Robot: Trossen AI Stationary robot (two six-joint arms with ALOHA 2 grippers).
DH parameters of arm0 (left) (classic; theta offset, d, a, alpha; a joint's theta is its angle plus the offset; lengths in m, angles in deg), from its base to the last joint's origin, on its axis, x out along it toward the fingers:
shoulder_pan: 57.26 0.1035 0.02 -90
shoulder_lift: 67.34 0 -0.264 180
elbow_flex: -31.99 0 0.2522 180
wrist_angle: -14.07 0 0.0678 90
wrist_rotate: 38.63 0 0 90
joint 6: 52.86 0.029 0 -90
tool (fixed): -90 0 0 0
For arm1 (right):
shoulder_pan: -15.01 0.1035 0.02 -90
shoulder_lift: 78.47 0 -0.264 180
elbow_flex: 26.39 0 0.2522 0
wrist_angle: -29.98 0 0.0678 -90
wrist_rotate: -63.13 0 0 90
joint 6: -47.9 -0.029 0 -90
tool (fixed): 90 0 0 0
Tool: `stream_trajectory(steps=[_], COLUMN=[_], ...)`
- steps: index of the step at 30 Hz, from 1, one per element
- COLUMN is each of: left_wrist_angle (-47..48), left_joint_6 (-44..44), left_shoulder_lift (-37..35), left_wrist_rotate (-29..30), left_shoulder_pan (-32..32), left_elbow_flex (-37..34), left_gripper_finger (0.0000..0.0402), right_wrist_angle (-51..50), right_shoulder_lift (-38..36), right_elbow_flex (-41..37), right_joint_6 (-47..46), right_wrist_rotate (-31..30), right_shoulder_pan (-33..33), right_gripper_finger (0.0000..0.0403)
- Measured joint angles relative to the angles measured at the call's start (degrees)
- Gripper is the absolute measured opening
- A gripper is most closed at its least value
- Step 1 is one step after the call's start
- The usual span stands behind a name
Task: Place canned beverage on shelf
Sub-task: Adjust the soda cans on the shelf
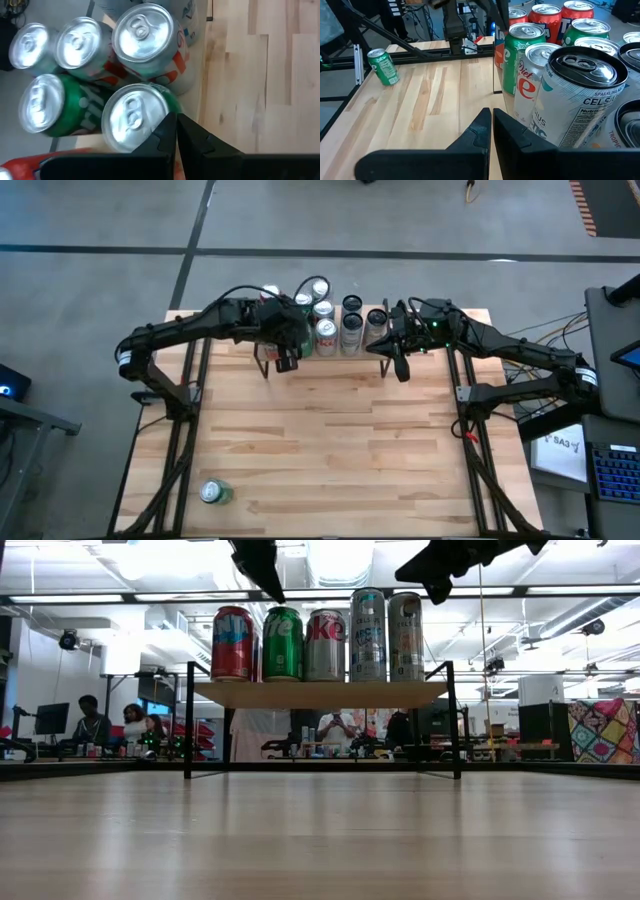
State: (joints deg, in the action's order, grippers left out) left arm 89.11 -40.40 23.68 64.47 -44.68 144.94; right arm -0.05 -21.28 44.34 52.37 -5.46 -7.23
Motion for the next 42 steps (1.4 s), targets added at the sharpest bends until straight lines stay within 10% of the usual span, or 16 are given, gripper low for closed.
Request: stream_trajectory(steps=[7, 42], left_wrist_angle=[2.73, 4.36], left_joint_6=[1.23, -4.01], left_shoulder_lift=[-0.48, -0.3], left_wrist_rotate=[9.9, 4.87], left_shoulder_pan=[0.23, 0.22], left_elbow_flex=[3.22, 0.66], left_gripper_finger=[0.0, 0.0], right_wrist_angle=[-0.02, 0.11], right_shoulder_lift=[0.0, 0.0], right_elbow_flex=[0.0, 0.0], right_joint_6=[0.02, -0.76], right_wrist_rotate=[0.0, 0.0], right_shoulder_pan=[0.0, 0.0], right_gripper_finger=[0.0009, 0.0009])
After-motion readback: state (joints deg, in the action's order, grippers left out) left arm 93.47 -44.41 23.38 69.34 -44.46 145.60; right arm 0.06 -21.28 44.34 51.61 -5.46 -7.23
